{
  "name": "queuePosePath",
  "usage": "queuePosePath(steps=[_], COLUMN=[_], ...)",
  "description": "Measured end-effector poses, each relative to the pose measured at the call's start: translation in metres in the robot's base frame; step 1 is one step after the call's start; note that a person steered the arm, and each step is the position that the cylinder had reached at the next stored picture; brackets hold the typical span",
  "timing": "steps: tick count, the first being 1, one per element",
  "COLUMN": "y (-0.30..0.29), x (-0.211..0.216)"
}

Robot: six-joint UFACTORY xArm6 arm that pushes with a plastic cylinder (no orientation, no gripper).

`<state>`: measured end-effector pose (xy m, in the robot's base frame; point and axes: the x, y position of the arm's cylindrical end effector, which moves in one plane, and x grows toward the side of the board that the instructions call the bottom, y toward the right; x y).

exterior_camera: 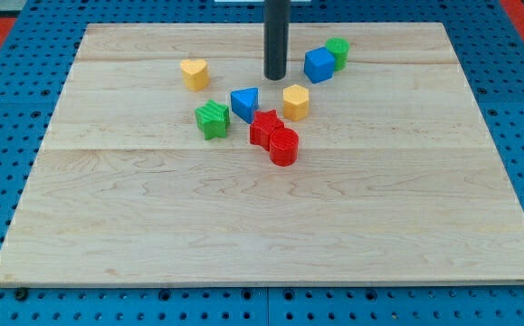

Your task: Push the yellow hexagon towards the center right of the board

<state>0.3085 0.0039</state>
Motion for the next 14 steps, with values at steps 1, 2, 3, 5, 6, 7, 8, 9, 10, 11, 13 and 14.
queuePosePath(steps=[1, 2, 3, 5, 6, 7, 8, 9, 10, 11, 13, 14], y=[-0.020, 0.012, 0.073, 0.035, 0.077, 0.126, 0.135, 0.134, 0.134, 0.136, 0.121, 0.121], x=[0.023, 0.069, 0.088, 0.051, 0.049, 0.076, 0.076, 0.076, 0.074, 0.074, 0.080, 0.080])
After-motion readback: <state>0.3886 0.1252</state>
